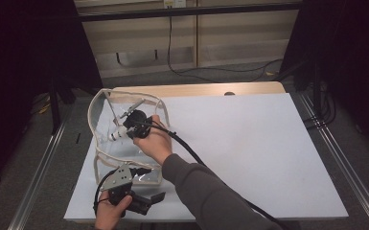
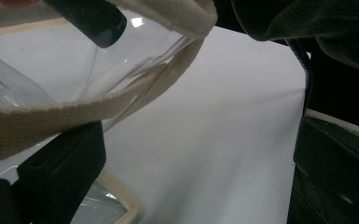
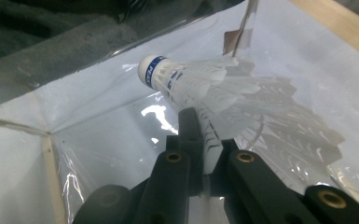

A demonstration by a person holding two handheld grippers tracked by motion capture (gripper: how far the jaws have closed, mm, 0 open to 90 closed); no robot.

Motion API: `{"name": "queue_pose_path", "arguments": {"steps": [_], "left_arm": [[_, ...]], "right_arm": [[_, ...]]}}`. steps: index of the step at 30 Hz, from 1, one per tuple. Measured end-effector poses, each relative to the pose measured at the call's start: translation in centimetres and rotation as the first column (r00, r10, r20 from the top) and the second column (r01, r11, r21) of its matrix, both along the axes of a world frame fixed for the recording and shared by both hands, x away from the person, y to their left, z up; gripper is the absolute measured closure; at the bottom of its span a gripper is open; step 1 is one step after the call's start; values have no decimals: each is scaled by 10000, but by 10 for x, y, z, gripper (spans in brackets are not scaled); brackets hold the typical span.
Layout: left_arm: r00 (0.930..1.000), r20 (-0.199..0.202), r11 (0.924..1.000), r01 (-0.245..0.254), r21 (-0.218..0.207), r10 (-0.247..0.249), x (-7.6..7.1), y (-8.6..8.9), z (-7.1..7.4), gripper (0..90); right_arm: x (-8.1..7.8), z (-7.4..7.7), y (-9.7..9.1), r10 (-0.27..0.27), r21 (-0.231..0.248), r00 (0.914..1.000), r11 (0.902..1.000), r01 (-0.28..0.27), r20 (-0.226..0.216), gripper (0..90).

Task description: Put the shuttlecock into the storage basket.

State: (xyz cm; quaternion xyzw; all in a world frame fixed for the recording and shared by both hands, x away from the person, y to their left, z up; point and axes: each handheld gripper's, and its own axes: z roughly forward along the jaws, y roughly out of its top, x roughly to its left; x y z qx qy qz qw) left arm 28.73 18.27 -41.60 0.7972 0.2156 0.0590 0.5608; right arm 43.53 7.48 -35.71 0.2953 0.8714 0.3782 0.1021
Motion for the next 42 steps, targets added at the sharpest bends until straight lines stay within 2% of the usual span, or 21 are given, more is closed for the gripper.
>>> {"name": "queue_pose_path", "arguments": {"steps": [8, 22, 27, 36, 42], "left_arm": [[10000, 4, 10000, 17, 38, -17, 0, 0, 0, 26], [10000, -8, 10000, 30, 45, -30, 0, 0, 0, 26], [10000, -5, 10000, 30, 44, -30, 0, 0, 0, 27], [10000, -6, 10000, 29, 51, -29, 0, 0, 0, 26], [10000, -5, 10000, 35, 62, -35, 0, 0, 0, 27]], "right_arm": [[0, -6, 3, 262, -121, 9995, 9996, -265, -190, 883], [1, -9, 5, 358, -252, 9992, 9990, -362, -188, 880], [1, -11, 6, 389, -445, 9988, 9982, -402, -295, 878], [2, -13, 8, 539, -609, 9983, 9966, -553, -232, 874], [3, -15, 10, 689, -713, 9968, 9949, -716, -397, 870]]}}
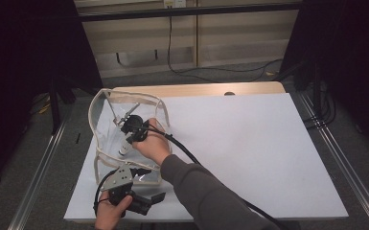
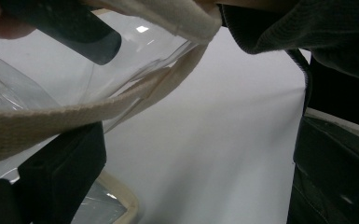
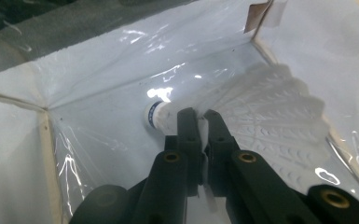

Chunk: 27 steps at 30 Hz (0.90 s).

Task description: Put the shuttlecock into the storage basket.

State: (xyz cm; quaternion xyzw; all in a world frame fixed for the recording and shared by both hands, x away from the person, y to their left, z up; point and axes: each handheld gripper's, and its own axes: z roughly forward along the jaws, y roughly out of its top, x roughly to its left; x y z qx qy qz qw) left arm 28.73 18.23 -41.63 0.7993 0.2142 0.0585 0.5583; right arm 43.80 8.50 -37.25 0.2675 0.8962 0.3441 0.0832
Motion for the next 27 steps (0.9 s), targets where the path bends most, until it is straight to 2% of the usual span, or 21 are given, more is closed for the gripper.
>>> {"name": "queue_pose_path", "arguments": {"steps": [3, 10, 17, 19, 21, 24, 27], "left_arm": [[10000, 0, 10000, 6, -7, -6, 0, 0, 0, 28], [10000, 17, 10000, 7, 21, -7, 0, 0, 0, 27], [10000, 37, 10000, -1, 12, 1, 0, 0, 0, 27], [10000, 24, 10000, -5, -18, 5, 0, 0, 0, 27], [10000, 20, 10000, -19, -35, 19, 0, 0, 0, 27], [10000, 67, 10000, -13, 62, 12, 0, 0, 0, 27], [10000, 59, 10000, -3, 59, 2, 0, 0, 0, 26]], "right_arm": [[1, -2, 1, 119, -134, 9998, 9998, -121, -130, 846], [1, -3, 1, 39, -201, 9999, 9998, -41, -111, 714], [3, -2, -1, -666, -153, 9978, 9977, 666, 1, 369], [4, -2, -2, -777, -178, 9970, 9968, 777, -13, 325], [4, -1, -3, -1039, -299, 9946, 9941, 1040, 52, 243], [5, 1, -5, -1249, -322, 9921, 9916, 1252, 90, 204], [4, 3, -7, -1251, -268, 9921, 9918, 1253, 112, 208]]}}
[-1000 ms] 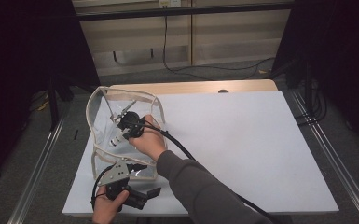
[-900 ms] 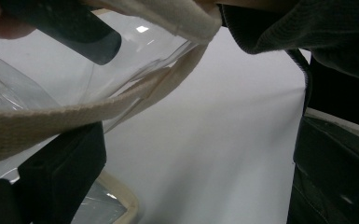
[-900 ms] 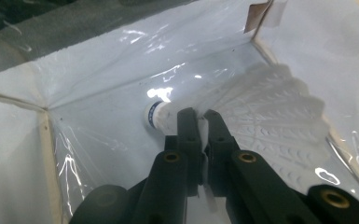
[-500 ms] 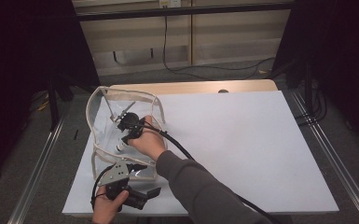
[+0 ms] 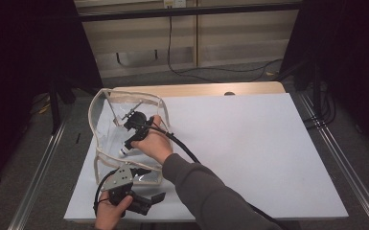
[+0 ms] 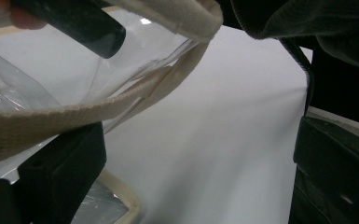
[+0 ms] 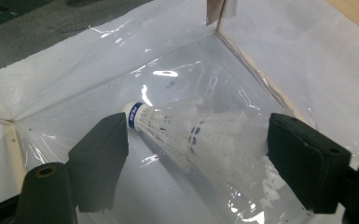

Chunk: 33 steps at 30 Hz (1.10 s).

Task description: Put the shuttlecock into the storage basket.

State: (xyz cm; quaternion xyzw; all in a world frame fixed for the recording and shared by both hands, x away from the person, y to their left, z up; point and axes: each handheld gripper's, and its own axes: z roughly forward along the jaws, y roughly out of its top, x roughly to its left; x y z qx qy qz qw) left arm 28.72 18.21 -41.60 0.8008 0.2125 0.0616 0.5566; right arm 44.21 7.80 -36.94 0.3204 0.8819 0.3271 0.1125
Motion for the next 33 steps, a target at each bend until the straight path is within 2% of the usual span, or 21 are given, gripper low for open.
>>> {"name": "queue_pose_path", "arguments": {"steps": [12, 18, 30, 33], "left_arm": [[10000, -1, 10000, -20, -7, 20, 0, 0, 0, 25], [10000, -17, 10000, -4, 4, 4, 0, -1, 0, 25], [10000, -73, 10000, -19, -87, 19, -1, -1, 0, 25], [10000, -68, 10000, -20, -78, 20, -1, -2, 0, 25]], "right_arm": [[-4, 12, -4, 172, 457, 9998, 9988, -173, 25, 204], [-7, 18, -6, 273, 807, 9994, 9964, -254, -230, 192], [-16, 41, -11, 360, 1366, 9987, 9902, -309, -353, 169], [-18, 46, -12, 425, 1384, 9986, 9897, -379, -303, 168]]}}
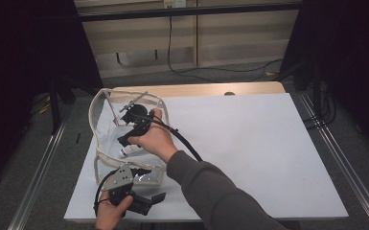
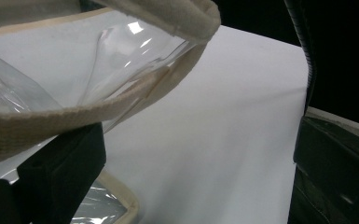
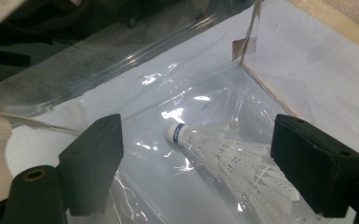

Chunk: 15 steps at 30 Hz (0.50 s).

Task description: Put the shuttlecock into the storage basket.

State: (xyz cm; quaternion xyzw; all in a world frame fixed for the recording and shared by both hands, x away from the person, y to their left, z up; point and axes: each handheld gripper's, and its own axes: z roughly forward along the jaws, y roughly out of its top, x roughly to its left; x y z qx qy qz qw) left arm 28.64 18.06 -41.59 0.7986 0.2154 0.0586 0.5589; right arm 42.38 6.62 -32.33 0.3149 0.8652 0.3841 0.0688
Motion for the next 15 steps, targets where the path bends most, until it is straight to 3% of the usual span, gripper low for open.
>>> {"name": "queue_pose_path", "arguments": {"steps": [15], "left_arm": [[10000, -4, 10000, -3, 12, 3, 0, 0, 0, 25]], "right_arm": [[-6, 21, -12, -96, 159, 9999, 9998, 94, 79, 134]]}}
